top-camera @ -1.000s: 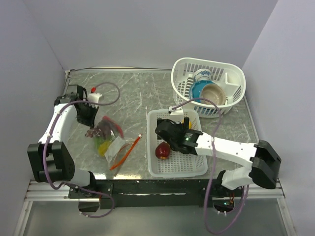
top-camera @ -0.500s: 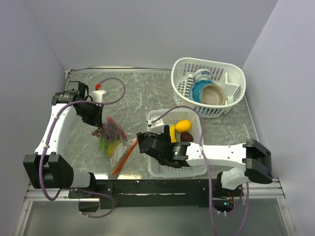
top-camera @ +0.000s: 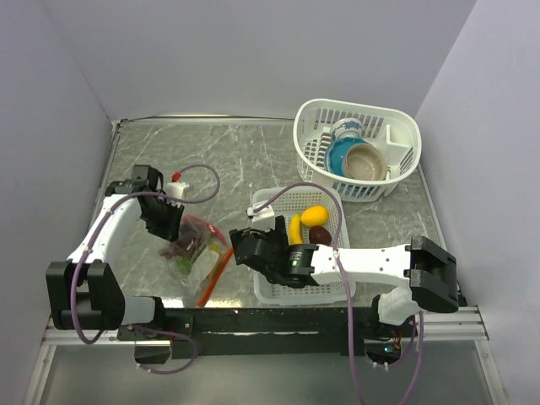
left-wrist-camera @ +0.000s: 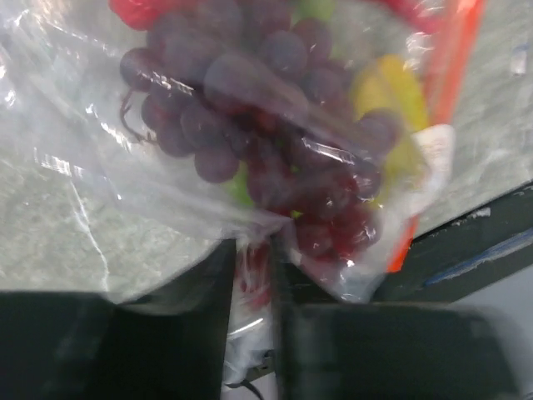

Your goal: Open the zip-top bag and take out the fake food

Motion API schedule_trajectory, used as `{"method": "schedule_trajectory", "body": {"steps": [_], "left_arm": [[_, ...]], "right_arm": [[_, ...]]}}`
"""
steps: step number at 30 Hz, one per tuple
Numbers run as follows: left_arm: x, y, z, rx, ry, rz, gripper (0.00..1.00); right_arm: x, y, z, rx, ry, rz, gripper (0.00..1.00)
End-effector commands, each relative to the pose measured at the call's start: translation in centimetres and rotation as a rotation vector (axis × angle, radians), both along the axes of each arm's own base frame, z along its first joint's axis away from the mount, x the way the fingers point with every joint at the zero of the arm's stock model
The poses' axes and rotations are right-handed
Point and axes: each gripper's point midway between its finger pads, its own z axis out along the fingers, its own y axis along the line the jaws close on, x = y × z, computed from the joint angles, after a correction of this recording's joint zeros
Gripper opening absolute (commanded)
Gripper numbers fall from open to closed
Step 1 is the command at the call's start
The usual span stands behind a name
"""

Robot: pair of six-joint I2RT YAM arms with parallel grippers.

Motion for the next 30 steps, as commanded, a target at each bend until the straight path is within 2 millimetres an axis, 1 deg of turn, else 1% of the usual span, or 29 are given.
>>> {"method": "schedule_trajectory", "body": {"steps": [1,2,3,4,5,6,8,9,11,13,15,17,18,20,21,22,23,24,25,28,29,30], "left_arm": [[1.8,0.9,-0.9,0.054,-0.062,0.016,0.35],[1.9,1.0,-0.8,0.056,-0.069,0.015,0.43],[2.4,1.0,-0.3,0.056,-0.088,0.019,0.52],[2.5,1.1,-0.1,0.060,-0.096,0.019,0.77],[2.9,1.3,0.3,0.071,-0.110,0.024,0.99],[3.4,1.4,0.9,0.078,-0.133,0.028,0.99],[4.1,1.7,1.5,0.093,-0.162,0.040,0.99],[4.5,2.0,2.0,0.107,-0.182,0.053,0.97],[5.0,2.2,2.1,0.116,-0.199,0.072,0.97],[5.4,2.2,1.3,0.116,-0.198,0.091,0.97],[5.5,1.8,-0.1,0.098,-0.176,0.096,0.97],[5.2,1.3,-1.2,0.069,-0.141,0.084,0.97],[5.0,1.1,-1.7,0.060,-0.125,0.075,0.99],[4.8,0.7,-2.5,0.037,-0.096,0.063,0.79],[4.7,0.6,-2.8,0.032,-0.090,0.048,0.64],[4.9,0.5,-2.8,0.028,-0.097,0.044,0.25],[5.0,0.5,-2.8,0.029,-0.098,0.046,0.06],[5.2,0.6,-2.6,0.032,-0.105,0.045,0.01],[4.9,0.5,-2.4,0.028,-0.097,0.041,0.01],[5.4,0.4,-0.7,0.018,-0.130,0.027,0.01],[5.6,0.2,0.6,0.009,-0.152,0.023,0.01],[5.7,0.0,1.5,0.002,-0.164,0.018,0.01]], "right_arm": [[0.4,0.9,2.5,0.072,-0.034,-0.019,1.00],[0.4,0.9,2.5,0.072,-0.034,-0.019,1.00],[0.4,1.0,2.5,0.075,-0.032,-0.016,1.00],[0.4,1.1,2.4,0.077,-0.030,-0.017,1.00],[0.4,1.2,2.2,0.075,-0.027,-0.013,1.00],[0.3,1.2,2.2,0.078,-0.025,-0.014,1.00],[0.3,1.4,2.1,0.080,-0.019,-0.008,1.00],[0.3,1.5,2.0,0.081,-0.017,-0.006,1.00],[0.2,1.6,2.0,0.083,-0.015,-0.006,1.00],[0.2,1.5,1.9,0.084,-0.014,-0.005,1.00],[0.2,1.5,1.9,0.086,-0.013,-0.006,1.00],[0.2,1.5,1.7,0.082,-0.011,-0.010,1.00],[0.3,1.4,1.6,0.080,-0.012,-0.014,1.00],[0.2,1.2,1.5,0.075,-0.010,-0.015,1.00],[0.2,1.2,1.4,0.076,-0.011,-0.017,1.00],[0.2,1.0,1.3,0.071,-0.011,-0.018,1.00],[0.2,1.0,1.3,0.072,-0.011,-0.021,1.00],[0.2,0.9,1.3,0.070,-0.011,-0.023,1.00],[0.2,0.9,1.2,0.069,-0.011,-0.023,1.00],[0.2,1.1,1.1,0.071,-0.007,-0.019,1.00],[0.2,1.2,1.0,0.069,-0.007,-0.014,1.00],[0.1,1.4,1.0,0.072,-0.005,-0.010,1.00]]}}
